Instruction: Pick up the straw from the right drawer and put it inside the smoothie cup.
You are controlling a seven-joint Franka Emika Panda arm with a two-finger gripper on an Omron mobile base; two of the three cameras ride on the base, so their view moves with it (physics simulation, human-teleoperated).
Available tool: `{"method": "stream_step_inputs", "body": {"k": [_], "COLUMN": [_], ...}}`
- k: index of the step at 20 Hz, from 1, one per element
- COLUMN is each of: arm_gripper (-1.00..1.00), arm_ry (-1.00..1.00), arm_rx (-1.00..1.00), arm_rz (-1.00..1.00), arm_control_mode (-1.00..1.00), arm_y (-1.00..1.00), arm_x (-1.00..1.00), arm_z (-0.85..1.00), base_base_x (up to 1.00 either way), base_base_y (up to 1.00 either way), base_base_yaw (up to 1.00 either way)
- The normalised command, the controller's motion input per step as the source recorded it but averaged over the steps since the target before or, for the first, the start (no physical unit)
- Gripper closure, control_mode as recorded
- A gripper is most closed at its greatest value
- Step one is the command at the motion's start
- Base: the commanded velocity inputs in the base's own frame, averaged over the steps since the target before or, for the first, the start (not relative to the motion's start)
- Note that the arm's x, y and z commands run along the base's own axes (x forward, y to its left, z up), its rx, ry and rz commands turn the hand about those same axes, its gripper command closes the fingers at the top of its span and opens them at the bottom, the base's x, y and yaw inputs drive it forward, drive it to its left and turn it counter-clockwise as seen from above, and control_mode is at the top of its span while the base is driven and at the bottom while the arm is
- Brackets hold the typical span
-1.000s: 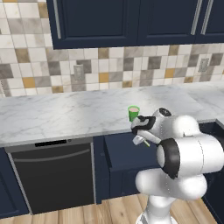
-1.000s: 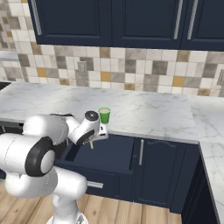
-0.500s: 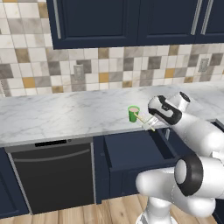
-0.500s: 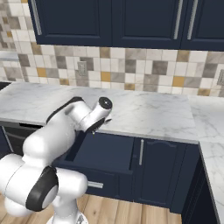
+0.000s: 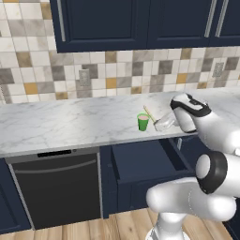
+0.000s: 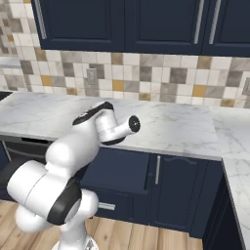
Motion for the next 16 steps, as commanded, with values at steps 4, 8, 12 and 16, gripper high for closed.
{"method": "stream_step_inputs", "body": {"k": [4, 8, 12, 16], "arm_gripper": [1.00, 1.00, 1.00, 1.00], "arm_ry": [-0.13, -0.09, 0.00, -0.06], "arm_rx": [0.24, 0.15, 0.03, 0.00], "arm_rz": [0.00, 0.01, 0.01, 0.00], "arm_control_mode": [-1.00, -1.00, -1.00, -1.00], "arm_y": [0.00, 0.00, 0.00, 0.00], "arm_x": [0.38, 0.41, 0.46, 0.36], "arm_z": [0.26, 0.09, -0.01, 0.00], "base_base_x": [0.00, 0.00, 0.00, 0.00], "base_base_y": [0.00, 0.00, 0.00, 0.00], "base_base_yaw": [0.00, 0.00, 0.00, 0.00]}}
